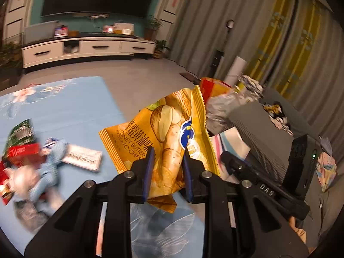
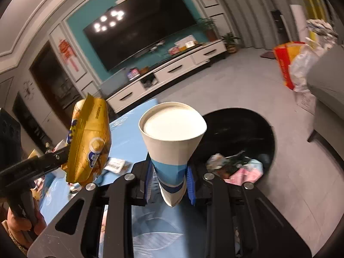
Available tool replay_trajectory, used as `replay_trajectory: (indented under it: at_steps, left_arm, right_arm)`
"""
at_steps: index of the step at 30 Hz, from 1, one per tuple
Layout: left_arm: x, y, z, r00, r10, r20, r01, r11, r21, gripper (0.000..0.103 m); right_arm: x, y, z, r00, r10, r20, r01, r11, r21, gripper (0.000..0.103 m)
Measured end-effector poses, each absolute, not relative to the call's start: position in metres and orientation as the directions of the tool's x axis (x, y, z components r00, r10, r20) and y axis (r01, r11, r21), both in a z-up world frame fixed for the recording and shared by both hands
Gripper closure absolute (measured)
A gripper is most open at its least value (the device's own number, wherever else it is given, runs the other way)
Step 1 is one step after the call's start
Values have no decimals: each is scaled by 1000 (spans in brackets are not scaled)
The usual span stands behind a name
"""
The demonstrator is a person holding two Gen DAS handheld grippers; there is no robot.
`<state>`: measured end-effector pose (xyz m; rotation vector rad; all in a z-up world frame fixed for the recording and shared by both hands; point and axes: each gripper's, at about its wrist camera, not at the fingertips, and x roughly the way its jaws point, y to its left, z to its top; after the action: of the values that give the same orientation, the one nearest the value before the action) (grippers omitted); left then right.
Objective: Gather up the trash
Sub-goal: 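Carry the chip bag and paper cup to the bin and release both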
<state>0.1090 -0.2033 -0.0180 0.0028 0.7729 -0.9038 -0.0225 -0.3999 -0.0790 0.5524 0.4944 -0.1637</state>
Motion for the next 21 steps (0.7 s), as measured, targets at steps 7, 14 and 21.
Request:
replay_trajectory:
  at_steps: [7,14,21]
  left_arm:
    - [116,-275,-38,273,-718,-641,765,565,-307,76]
    - [129,-314,-68,240,-678,-694,769,570,-291,75]
    - [139,-324,-79,238,-671,-702,755,583,-301,35]
  right_arm:
    - [-30,-434,-98,857,-71,-511,352,805,478,76]
    - [-21,-451,-115,836,-88,-542,395,781,483,74]
    - [-14,-460,-127,820,-94,-564,426,759,493,54]
